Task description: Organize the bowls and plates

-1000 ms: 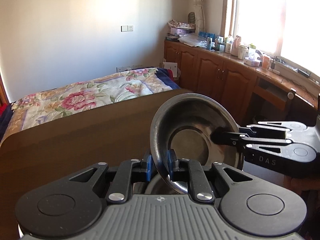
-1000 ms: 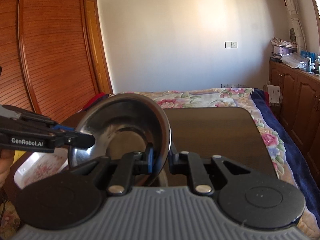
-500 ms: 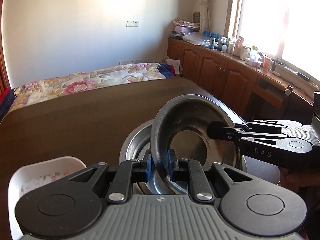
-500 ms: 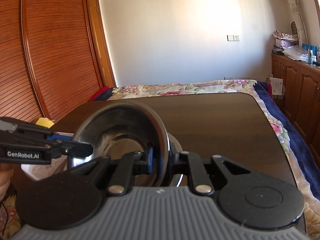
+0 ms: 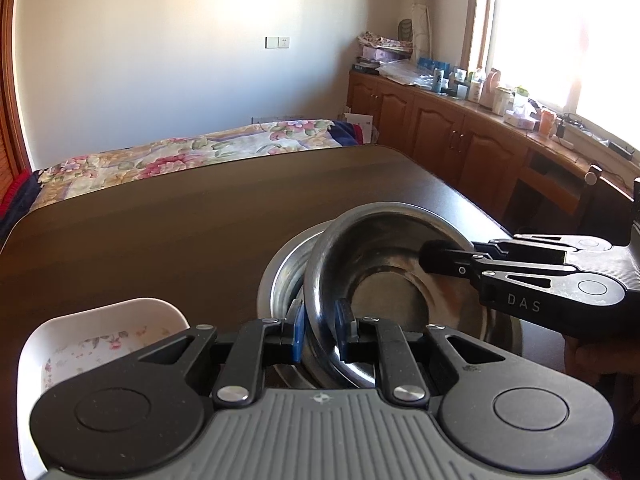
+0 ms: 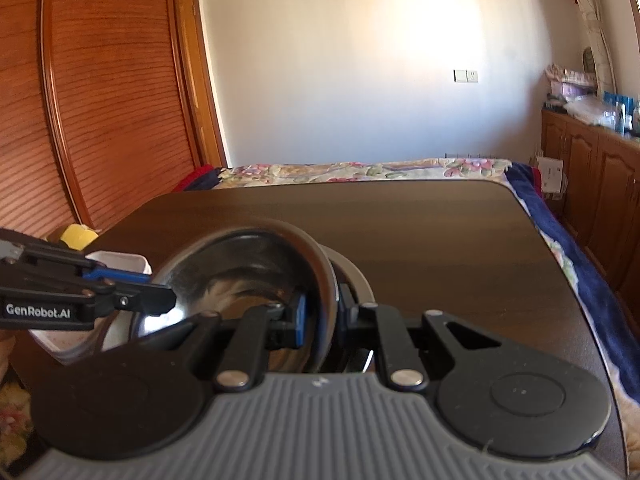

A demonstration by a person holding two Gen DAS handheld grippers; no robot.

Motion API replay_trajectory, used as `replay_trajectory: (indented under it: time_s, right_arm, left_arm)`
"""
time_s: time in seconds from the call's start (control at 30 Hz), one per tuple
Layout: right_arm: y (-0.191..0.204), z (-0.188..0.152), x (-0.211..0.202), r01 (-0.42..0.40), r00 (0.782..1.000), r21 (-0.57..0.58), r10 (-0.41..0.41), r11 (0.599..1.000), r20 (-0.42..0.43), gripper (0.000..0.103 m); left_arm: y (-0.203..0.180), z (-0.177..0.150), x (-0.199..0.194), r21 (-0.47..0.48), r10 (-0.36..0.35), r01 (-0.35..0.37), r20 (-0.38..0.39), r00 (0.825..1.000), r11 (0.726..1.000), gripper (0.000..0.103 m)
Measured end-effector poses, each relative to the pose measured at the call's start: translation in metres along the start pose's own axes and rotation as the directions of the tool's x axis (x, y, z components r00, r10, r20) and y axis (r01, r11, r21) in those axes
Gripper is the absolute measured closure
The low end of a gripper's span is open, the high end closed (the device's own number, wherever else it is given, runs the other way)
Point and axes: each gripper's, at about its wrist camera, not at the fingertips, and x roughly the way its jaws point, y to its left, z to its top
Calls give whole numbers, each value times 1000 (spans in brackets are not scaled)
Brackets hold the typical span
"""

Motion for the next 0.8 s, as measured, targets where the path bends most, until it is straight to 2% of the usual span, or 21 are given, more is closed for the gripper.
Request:
replay_trajectory:
  time_s: [0.37,0.57,0.63,0.77,0.8]
  right_arm:
    - [9,0,2,30,1000,-59,-29,998,9,86]
    - [9,-1,-9,39,998,-51,-36,998,54,86]
    - [9,-2,-15,50,996,-50,-46,998,75,86]
    - [8,-2,-22,63,993,-43,-58,997,107,85]
    - [7,-2,-24,67,992,-41,-61,997,113,83]
  left_arm:
    - [4,-4,-2,-15,1,-1,15,1000,1000,86]
    - [8,-5,-11,-39,11,-9,56,998,999,85]
    - [8,-7,-15,-47,15,-12,76,997,999,81]
    - [6,-9,-23,-54,38,-31,122,992,998,63]
    - [6,-9,-24,-58,40,-32,131,991,998,59]
